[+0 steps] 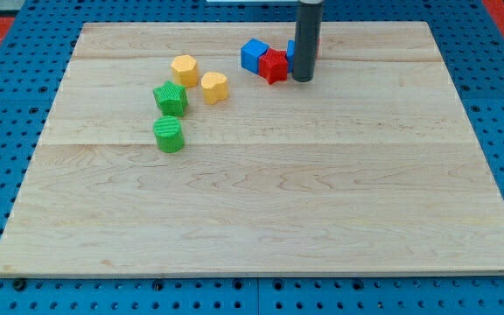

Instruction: Slightly push the group of red and blue blocks to the top center of the board

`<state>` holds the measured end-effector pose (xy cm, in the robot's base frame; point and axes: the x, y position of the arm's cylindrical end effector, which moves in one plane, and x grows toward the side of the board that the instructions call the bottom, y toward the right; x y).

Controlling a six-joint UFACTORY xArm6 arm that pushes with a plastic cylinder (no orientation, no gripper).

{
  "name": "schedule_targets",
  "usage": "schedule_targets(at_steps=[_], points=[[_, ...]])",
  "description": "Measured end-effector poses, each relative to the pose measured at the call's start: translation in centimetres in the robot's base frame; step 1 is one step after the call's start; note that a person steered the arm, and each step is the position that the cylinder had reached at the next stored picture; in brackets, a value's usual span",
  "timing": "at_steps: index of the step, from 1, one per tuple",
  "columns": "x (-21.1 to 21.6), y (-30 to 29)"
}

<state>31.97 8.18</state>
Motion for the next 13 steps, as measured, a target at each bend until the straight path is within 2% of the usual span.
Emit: schedule_targets(at_steps=[1, 3, 5, 6, 7, 8, 10, 12, 13], points=[[-1.2, 0.1], [-4.7, -8.3], [-1.7, -9.4], [2.3, -9.4], [3.4, -11.3], [2.7, -13.7], [0.5, -13.5], [-1.9, -9.8], [0.7, -4.6]])
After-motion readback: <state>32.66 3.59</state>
